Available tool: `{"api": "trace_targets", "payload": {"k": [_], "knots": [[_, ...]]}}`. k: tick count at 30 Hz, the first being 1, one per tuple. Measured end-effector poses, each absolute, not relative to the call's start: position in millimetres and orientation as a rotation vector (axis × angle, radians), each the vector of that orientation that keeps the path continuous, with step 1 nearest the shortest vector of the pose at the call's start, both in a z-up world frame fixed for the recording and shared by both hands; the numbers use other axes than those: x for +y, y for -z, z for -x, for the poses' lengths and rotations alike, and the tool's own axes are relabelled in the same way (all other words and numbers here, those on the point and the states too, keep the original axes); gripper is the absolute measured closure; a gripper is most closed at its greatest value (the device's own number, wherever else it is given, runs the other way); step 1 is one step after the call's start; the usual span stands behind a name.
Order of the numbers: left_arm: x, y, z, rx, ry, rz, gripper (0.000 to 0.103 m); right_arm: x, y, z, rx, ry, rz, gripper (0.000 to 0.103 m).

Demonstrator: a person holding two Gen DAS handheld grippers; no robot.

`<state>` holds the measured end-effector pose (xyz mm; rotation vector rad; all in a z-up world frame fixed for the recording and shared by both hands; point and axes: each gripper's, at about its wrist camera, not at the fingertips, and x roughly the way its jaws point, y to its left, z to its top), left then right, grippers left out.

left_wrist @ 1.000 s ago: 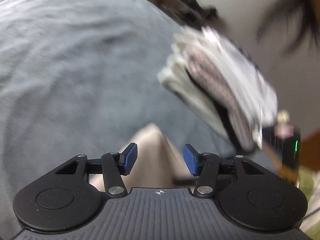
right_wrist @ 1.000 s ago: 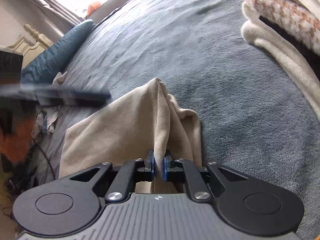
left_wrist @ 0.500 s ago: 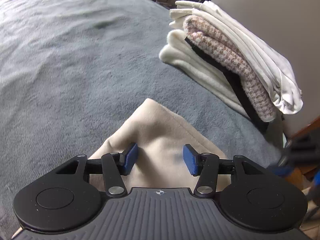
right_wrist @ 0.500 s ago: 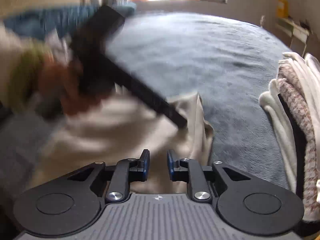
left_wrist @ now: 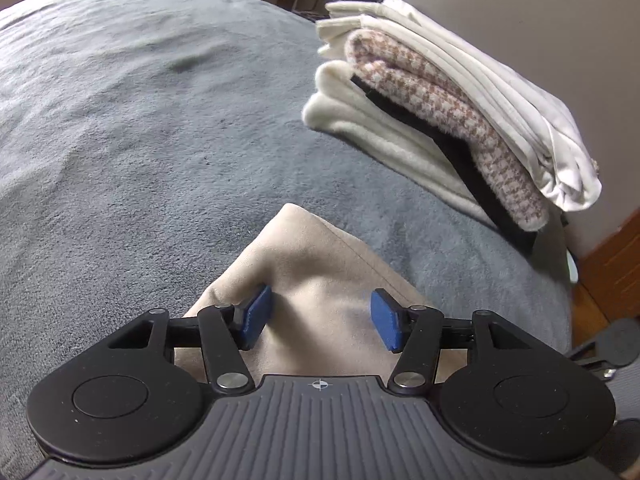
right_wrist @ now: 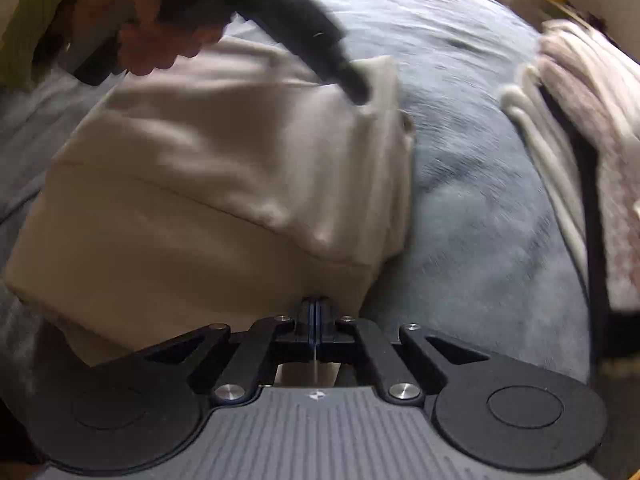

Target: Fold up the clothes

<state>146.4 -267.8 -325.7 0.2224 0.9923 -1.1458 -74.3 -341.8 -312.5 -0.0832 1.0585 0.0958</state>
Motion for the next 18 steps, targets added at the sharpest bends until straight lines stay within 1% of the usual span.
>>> {"api": "trace_targets", "payload": {"k": [1, 3, 6, 8, 10, 12, 13, 15, 16, 18], "knots": [[-269, 325, -147, 0.993, 1.152, -0.237, 0.047, -339, 299, 76, 1.032, -0.112, 0.032, 0.097], [-270, 324, -149, 1.000, 1.178, -0.267, 0.047, -333, 274, 79, 0.976, -0.149, -0.063, 0.097], [-273, 322, -157, 1.037, 1.215, -0.292, 0.047, -299, 256, 67, 0.871, -0.273, -0.106, 0.097], [-276, 320, -163, 1.071, 1.233, -0.301, 0.047, -275, 261, 53, 0.843, -0.344, -0.121, 0.097], [-279, 320, -169, 1.102, 1.242, -0.301, 0.047, -255, 285, 45, 0.891, -0.380, -0.104, 0.097], [-280, 322, -176, 1.132, 1.252, -0.284, 0.047, -245, 317, 55, 0.938, -0.354, -0.063, 0.097], [-280, 324, -180, 1.148, 1.255, -0.271, 0.047, -249, 319, 60, 0.924, -0.342, -0.102, 0.097], [-279, 325, -186, 1.179, 1.256, -0.237, 0.048, -255, 303, 55, 0.949, -0.326, -0.135, 0.099], [-279, 326, -188, 1.192, 1.255, -0.224, 0.048, -255, 293, 53, 0.946, -0.326, -0.134, 0.097], [-279, 326, -190, 1.201, 1.250, -0.215, 0.048, -258, 277, 56, 0.876, -0.352, -0.161, 0.097]]}}
